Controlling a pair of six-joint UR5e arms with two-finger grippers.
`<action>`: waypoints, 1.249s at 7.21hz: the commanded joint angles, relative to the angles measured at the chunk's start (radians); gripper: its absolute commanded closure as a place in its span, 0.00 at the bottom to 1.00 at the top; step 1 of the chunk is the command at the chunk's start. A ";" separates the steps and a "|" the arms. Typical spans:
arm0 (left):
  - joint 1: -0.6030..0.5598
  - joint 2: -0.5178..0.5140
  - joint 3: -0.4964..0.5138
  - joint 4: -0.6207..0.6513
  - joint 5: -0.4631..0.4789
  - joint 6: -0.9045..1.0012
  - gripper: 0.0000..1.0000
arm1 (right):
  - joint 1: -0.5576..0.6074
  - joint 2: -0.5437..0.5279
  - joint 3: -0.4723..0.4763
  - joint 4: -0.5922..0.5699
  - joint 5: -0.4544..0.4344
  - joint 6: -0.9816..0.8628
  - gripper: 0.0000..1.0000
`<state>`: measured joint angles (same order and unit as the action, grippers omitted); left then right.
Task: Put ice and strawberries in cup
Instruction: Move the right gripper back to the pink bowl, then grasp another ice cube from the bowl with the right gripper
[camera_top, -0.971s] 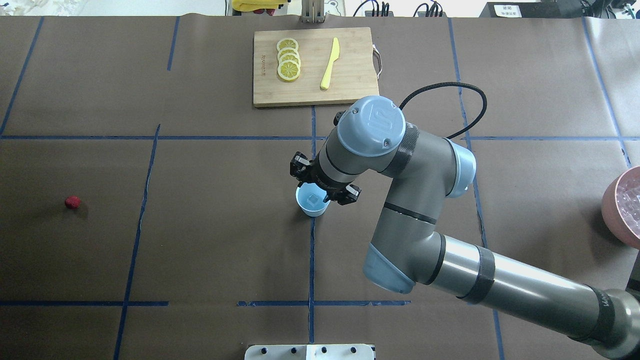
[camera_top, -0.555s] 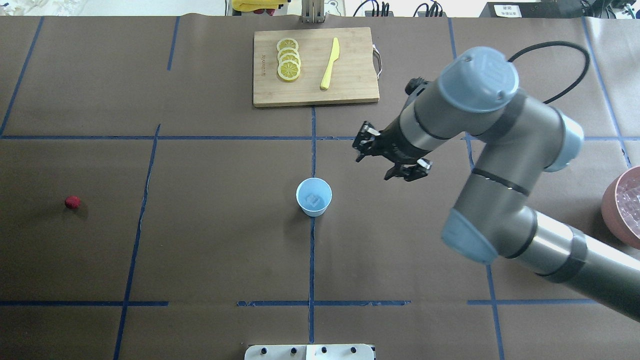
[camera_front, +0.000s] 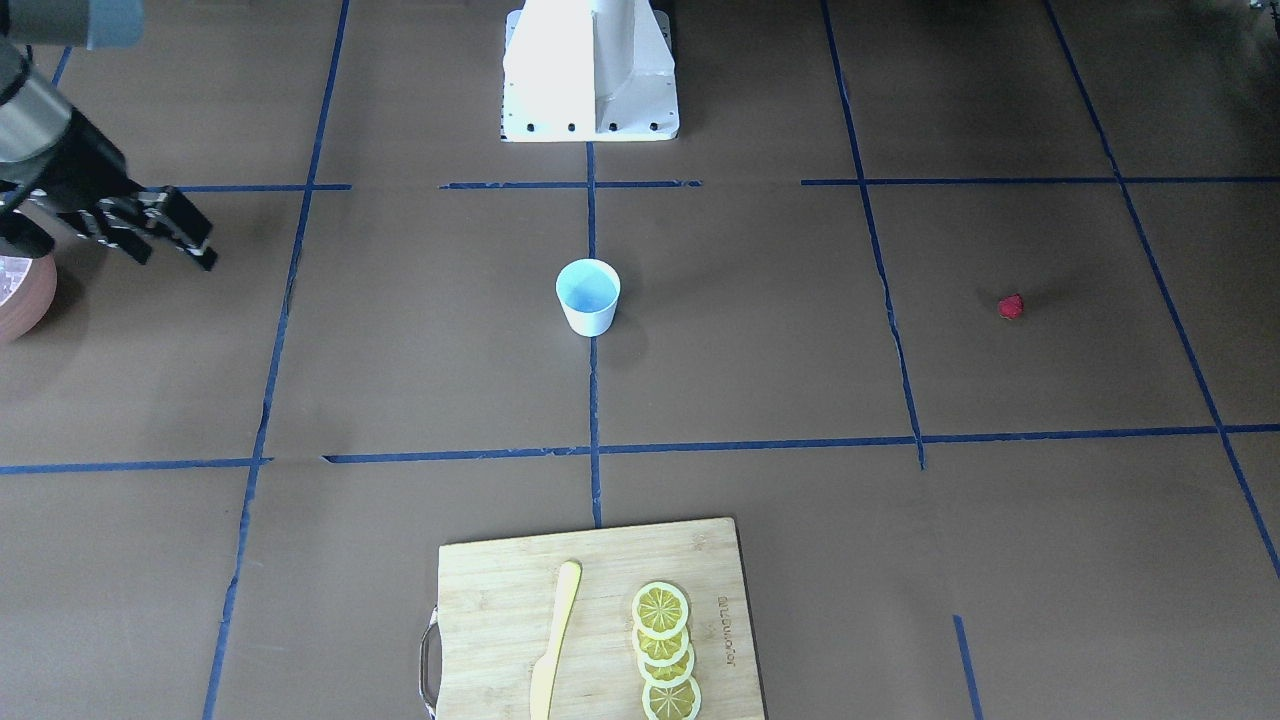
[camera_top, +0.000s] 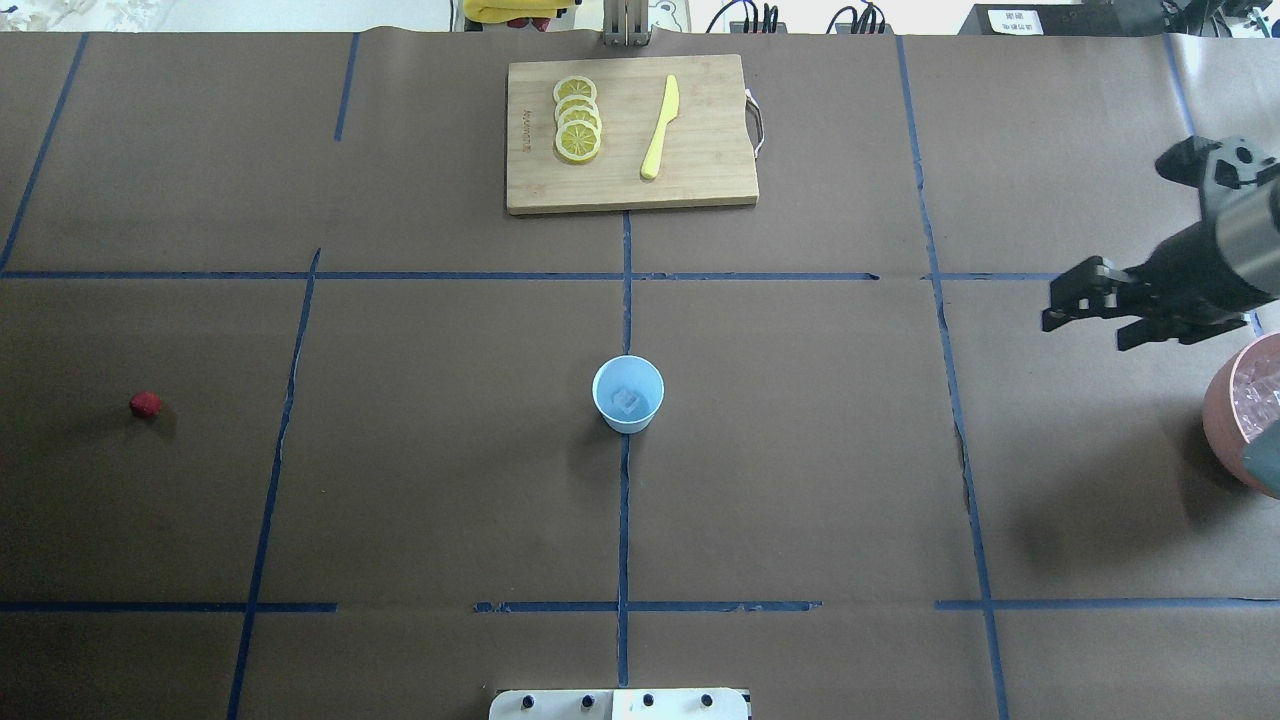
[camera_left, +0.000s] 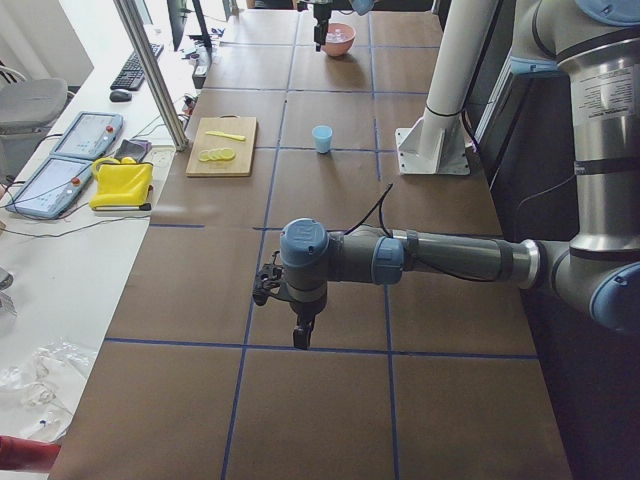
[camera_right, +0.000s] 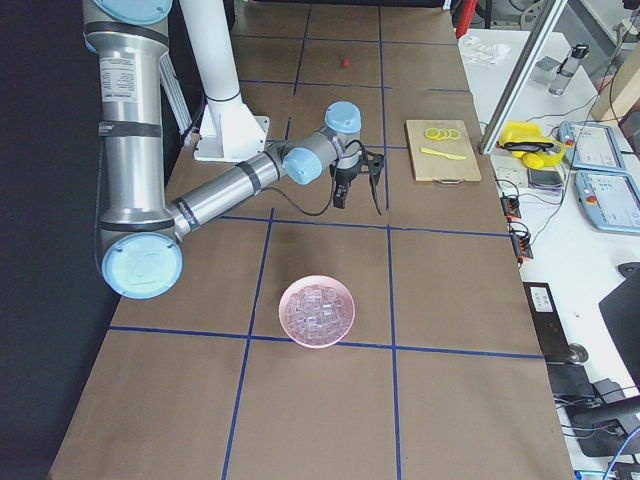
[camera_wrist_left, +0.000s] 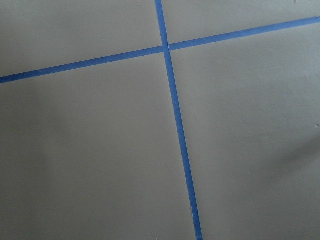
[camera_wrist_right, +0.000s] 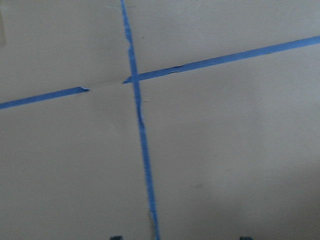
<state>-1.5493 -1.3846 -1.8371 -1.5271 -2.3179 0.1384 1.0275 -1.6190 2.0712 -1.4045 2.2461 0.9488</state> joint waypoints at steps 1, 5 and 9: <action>0.000 0.015 -0.014 -0.001 0.000 0.001 0.00 | 0.148 -0.171 -0.035 0.005 0.015 -0.427 0.15; -0.002 0.024 -0.034 0.001 0.000 0.000 0.00 | 0.298 -0.193 -0.242 0.006 0.009 -0.914 0.01; 0.000 0.053 -0.065 0.001 0.000 0.000 0.00 | 0.293 -0.190 -0.292 0.006 0.045 -0.921 0.10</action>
<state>-1.5494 -1.3386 -1.8969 -1.5265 -2.3178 0.1381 1.3219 -1.8081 1.7862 -1.3990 2.2713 0.0269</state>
